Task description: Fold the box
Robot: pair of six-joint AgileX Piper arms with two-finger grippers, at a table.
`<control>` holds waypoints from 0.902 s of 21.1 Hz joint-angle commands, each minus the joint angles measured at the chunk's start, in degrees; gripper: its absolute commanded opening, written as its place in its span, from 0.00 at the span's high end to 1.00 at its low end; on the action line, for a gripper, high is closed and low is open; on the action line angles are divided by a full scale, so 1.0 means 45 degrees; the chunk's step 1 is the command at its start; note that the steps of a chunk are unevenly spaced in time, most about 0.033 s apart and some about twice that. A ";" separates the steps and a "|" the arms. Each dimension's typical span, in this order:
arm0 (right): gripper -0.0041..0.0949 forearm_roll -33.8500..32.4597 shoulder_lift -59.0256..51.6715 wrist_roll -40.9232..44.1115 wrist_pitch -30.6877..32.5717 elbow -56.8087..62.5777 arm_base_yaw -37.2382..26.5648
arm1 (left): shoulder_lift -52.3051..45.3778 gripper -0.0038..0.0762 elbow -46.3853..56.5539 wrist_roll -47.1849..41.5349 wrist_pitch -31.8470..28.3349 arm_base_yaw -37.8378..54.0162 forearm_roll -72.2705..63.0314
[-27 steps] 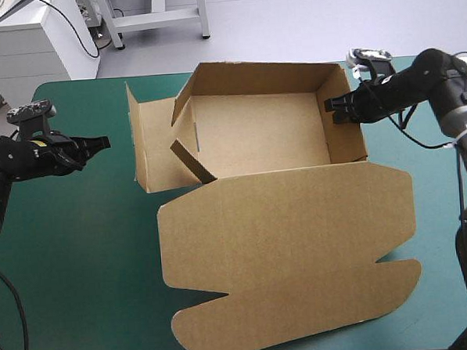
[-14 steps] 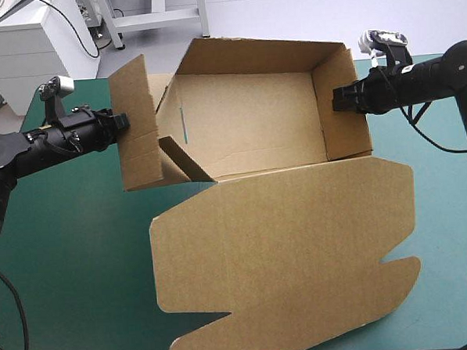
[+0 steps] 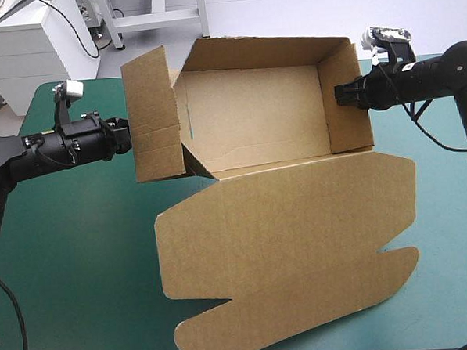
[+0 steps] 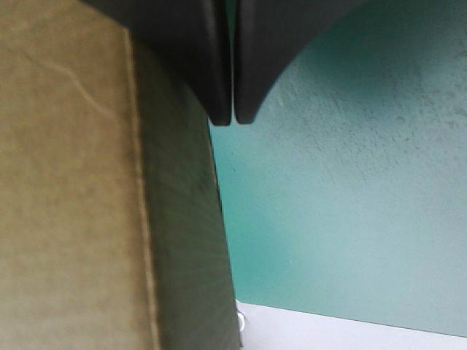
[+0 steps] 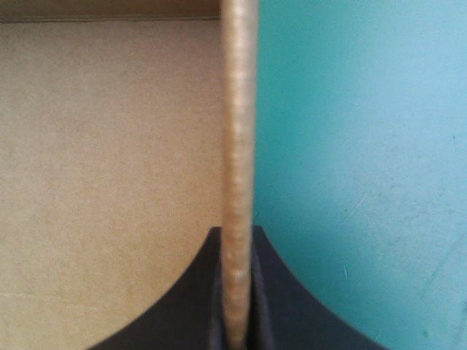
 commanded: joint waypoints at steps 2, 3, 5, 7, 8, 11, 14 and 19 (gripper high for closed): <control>0.97 -0.0204 -0.0604 0.0547 -0.0874 -0.0350 0.0464 | -0.0528 0.96 -0.0354 0.0071 0.0602 0.0004 -0.1044; 0.97 -0.0494 -0.0603 0.0687 -0.1017 -0.0350 0.0647 | -0.0528 0.96 -0.0354 0.0071 0.0801 0.0004 -0.1044; 0.97 -0.0709 -0.0519 0.0872 -0.1457 -0.0333 0.1175 | -0.0528 0.96 -0.0354 0.0071 0.1178 0.0004 -0.0831; 0.97 -0.0709 -0.0420 0.1099 -0.1960 -0.0322 0.1563 | -0.0528 0.96 -0.0354 0.0071 0.1415 0.0004 -0.0555; 0.97 -0.0709 -0.0414 0.1162 -0.2162 -0.0293 0.1666 | -0.0528 0.96 -0.0354 0.0071 0.1526 0.0004 -0.0529; 0.97 -0.1061 -0.0224 0.1461 -0.2486 -0.0272 0.2171 | -0.0528 0.96 -0.0354 0.0127 0.1897 0.0004 -0.0442; 0.97 -0.2224 -0.0169 0.2168 -0.2624 -0.0263 0.2574 | -0.0528 0.96 -0.0354 0.0167 0.1983 0.0004 -0.0442; 0.97 -0.2416 -0.0099 0.2458 -0.2597 -0.0263 0.2659 | -0.0528 0.90 -0.0354 -0.0079 0.1983 0.0004 -0.0442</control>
